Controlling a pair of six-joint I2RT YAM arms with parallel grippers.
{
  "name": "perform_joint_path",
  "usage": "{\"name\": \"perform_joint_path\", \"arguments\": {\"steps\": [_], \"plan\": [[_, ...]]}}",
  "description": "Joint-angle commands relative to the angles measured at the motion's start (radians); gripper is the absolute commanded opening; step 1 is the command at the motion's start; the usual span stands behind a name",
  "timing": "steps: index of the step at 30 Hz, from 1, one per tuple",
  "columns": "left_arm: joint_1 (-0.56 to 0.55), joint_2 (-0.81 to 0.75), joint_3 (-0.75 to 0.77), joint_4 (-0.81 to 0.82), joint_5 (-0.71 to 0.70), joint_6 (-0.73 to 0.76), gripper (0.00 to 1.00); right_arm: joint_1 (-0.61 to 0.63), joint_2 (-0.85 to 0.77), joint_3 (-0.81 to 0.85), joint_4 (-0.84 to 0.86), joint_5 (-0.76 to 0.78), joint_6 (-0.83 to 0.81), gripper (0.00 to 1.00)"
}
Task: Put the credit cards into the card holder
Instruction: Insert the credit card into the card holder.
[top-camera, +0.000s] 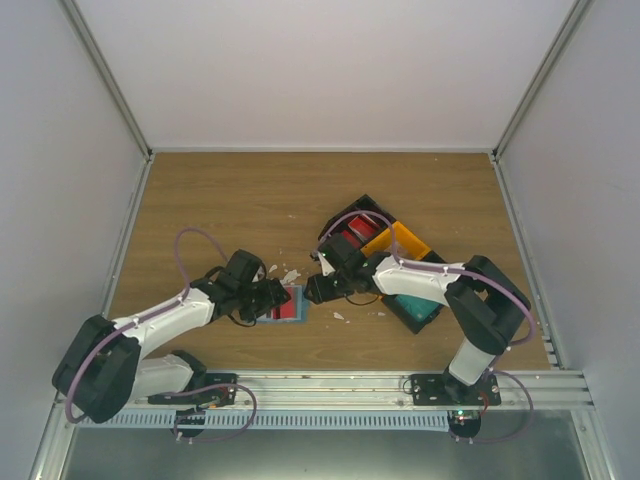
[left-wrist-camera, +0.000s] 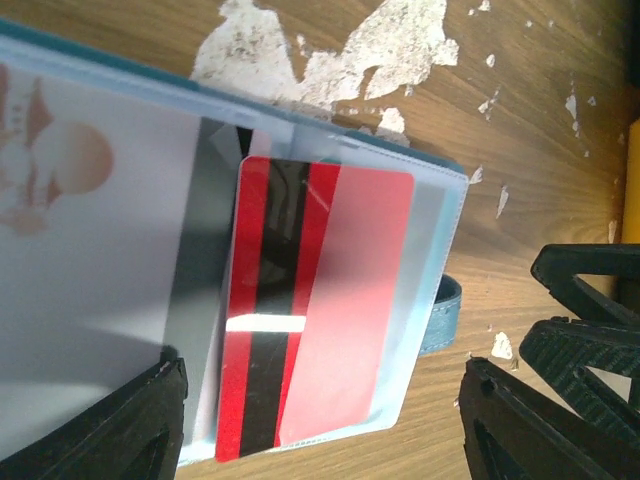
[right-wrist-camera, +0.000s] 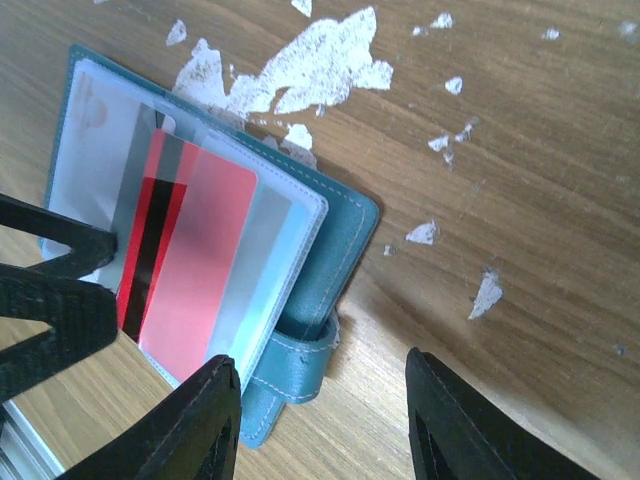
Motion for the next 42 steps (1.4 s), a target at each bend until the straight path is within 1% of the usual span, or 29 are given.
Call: {"name": "perform_joint_path", "arguments": {"steps": [1, 2, 4, 9, 14, 16, 18, 22, 29, 32, 34, 38, 42], "plan": [[-0.005, -0.042, 0.008, -0.073, -0.034, -0.048, 0.76, -0.002, -0.031, -0.039, 0.048, -0.030, 0.041, 0.47], [-0.004, -0.053, 0.010, -0.081, -0.049, -0.048, 0.76, -0.002, -0.036, -0.047, 0.055, -0.035, 0.049, 0.47], [-0.004, -0.065, 0.010, -0.074, -0.072, -0.042, 0.72, -0.002, -0.040, -0.055, 0.066, -0.041, 0.056, 0.47], [-0.004, -0.009, 0.012, -0.043, -0.066, -0.014, 0.54, 0.008, -0.021, -0.053, 0.076, -0.058, 0.073, 0.47], [-0.004, 0.050, 0.013, -0.004, -0.055, 0.019, 0.44, 0.018, 0.009, -0.054, 0.087, -0.077, 0.081, 0.43], [-0.006, 0.070, 0.022, 0.002, -0.045, 0.036, 0.43, 0.019, 0.024, -0.051, 0.093, -0.086, 0.078, 0.41], [-0.006, 0.082, 0.030, 0.012, -0.039, 0.059, 0.40, 0.020, 0.045, -0.042, 0.092, -0.090, 0.073, 0.40], [-0.006, 0.096, 0.040, 0.036, -0.014, 0.108, 0.36, 0.021, 0.084, -0.019, 0.085, -0.099, 0.057, 0.38], [-0.015, 0.149, 0.065, 0.067, 0.047, 0.187, 0.34, 0.022, 0.124, 0.031, 0.052, -0.101, 0.026, 0.35], [-0.019, 0.146, 0.059, 0.107, 0.095, 0.199, 0.34, 0.022, 0.128, 0.041, 0.042, -0.097, 0.016, 0.33], [-0.019, 0.137, 0.065, 0.102, 0.100, 0.203, 0.35, 0.022, 0.119, 0.044, 0.028, -0.064, 0.015, 0.33], [-0.019, 0.089, 0.098, 0.020, 0.018, 0.215, 0.42, 0.021, 0.071, 0.051, -0.025, 0.056, 0.020, 0.33], [-0.018, 0.000, 0.119, -0.064, -0.074, 0.202, 0.54, 0.035, 0.027, 0.083, -0.096, 0.168, 0.023, 0.36]]}}
